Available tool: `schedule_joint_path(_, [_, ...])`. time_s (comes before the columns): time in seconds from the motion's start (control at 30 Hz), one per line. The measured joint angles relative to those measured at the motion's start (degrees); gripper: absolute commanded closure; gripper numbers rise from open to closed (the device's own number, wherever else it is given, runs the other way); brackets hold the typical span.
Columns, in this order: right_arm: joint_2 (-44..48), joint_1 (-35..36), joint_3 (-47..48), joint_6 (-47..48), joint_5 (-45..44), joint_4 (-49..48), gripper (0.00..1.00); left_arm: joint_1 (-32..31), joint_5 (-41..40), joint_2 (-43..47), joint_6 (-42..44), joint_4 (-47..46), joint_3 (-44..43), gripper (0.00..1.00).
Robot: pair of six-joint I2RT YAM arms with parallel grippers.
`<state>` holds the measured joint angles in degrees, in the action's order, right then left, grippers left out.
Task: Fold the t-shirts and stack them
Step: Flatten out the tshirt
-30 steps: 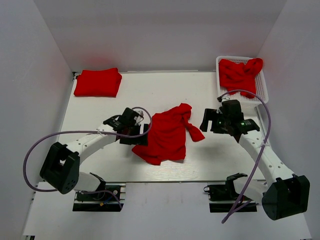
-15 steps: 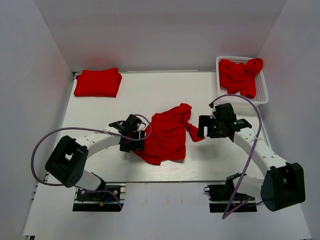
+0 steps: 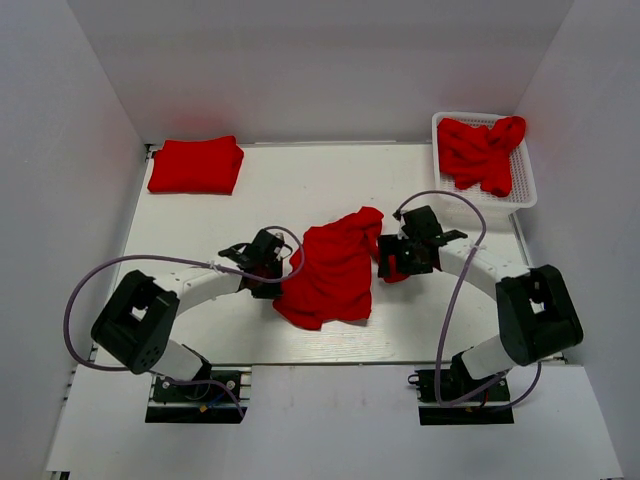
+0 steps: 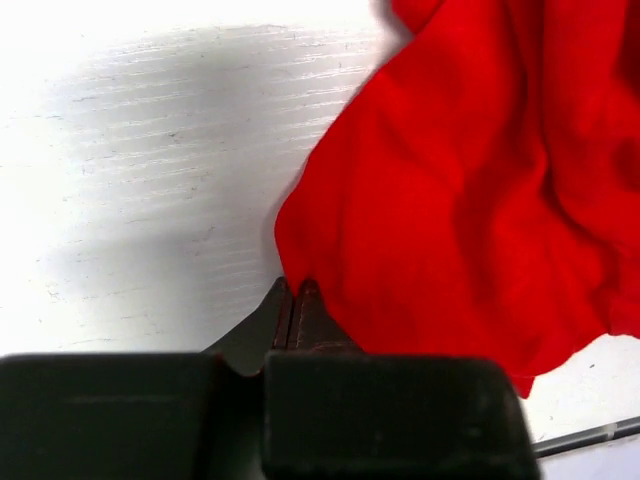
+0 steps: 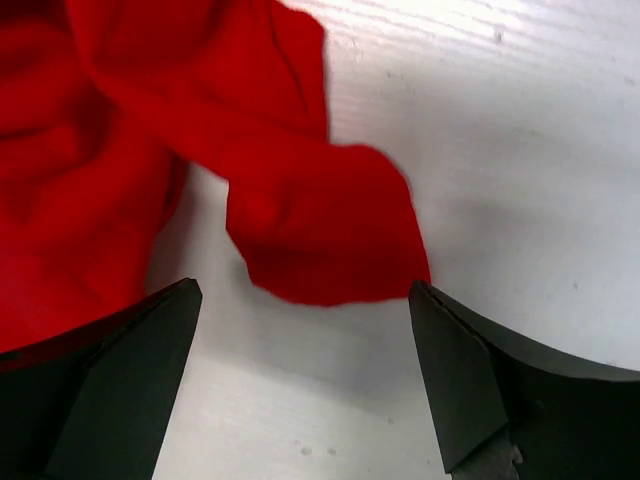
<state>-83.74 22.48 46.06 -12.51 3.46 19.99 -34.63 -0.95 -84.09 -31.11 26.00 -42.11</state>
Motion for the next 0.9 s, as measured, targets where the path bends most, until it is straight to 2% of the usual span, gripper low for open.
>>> schedule_joint_path(0.07, [-2.23,0.35,0.42,0.11,-0.46,-1.88,0.19,0.00,-0.66,0.52,0.00,-0.39,0.42,1.00])
schedule_joint_path(0.13, [-4.39,0.50,1.27,0.44,-0.74,-3.91,0.36,-0.02,-1.90,1.40,0.04,-0.24,0.50,1.00])
schedule_joint_path(0.17, [-5.25,0.52,1.64,0.52,-0.76,-4.94,0.60,-0.02,-2.60,2.25,0.20,-0.33,0.50,1.00])
schedule_joint_path(0.27, [-6.34,0.55,2.58,0.42,-1.01,-7.58,0.98,-0.02,-4.74,6.38,0.50,-0.07,0.15,1.00])
schedule_joint_path(0.43, [-4.35,0.52,3.78,-0.13,-4.83,-10.14,1.00,-0.04,-9.57,11.85,1.55,1.68,-4.04,1.00])
schedule_joint_path(0.57, [3.19,0.50,6.36,-0.55,-11.74,-9.60,1.00,0.00,-15.93,14.78,3.41,5.01,-10.21,1.00])
schedule_joint_path(0.73, [12.02,0.31,17.20,-0.59,-23.28,-7.82,1.00,0.02,-26.53,17.88,6.73,8.41,-23.30,1.00])
schedule_joint_path(0.9, [18.86,0.00,27.19,-0.24,-33.42,-5.97,1.00,0.02,-34.77,22.36,10.99,8.83,-32.79,1.00])
